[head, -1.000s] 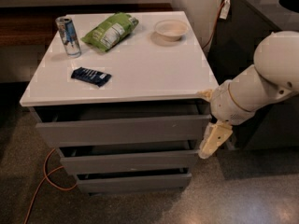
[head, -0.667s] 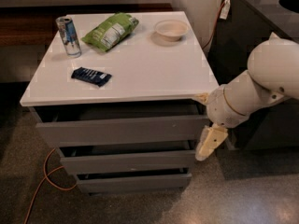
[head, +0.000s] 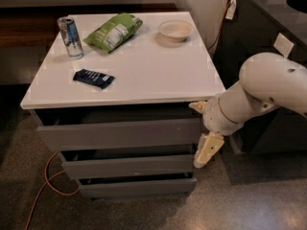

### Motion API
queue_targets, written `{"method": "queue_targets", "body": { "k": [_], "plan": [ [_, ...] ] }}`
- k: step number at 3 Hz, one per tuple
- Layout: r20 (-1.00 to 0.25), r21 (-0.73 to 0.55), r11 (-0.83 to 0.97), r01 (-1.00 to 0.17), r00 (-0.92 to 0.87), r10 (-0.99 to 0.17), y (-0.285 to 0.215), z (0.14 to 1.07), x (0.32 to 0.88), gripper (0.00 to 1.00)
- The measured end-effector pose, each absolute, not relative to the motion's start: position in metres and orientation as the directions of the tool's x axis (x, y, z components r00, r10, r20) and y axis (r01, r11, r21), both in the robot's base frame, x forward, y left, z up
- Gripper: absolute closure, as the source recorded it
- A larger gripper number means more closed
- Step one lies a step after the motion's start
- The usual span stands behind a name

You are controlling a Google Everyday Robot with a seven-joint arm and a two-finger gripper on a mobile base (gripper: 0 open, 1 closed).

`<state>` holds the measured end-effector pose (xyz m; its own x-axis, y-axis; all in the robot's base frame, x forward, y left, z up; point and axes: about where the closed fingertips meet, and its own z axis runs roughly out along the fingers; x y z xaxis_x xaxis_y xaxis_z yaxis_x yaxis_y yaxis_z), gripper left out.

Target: Place rxbar blueberry into top drawer

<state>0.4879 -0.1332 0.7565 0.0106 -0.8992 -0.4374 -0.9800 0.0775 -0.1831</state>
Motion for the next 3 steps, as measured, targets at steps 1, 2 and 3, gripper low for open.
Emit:
{"method": "queue_targets", "body": {
  "k": [1,2,3],
  "plan": [
    [-0.433,-0.186,0.057,-0.981,0.03,-0.901,-0.126,0.742,0.494,0.0],
    [-0.4,-0.233,0.015,-0.972,0.082,-0.913,-0.117,0.721,0.509,0.0],
    [-0.377,-0.27,-0.009,-0.963,0.114,-0.919,-0.113,0.707,0.52,0.0]
  ]
}}
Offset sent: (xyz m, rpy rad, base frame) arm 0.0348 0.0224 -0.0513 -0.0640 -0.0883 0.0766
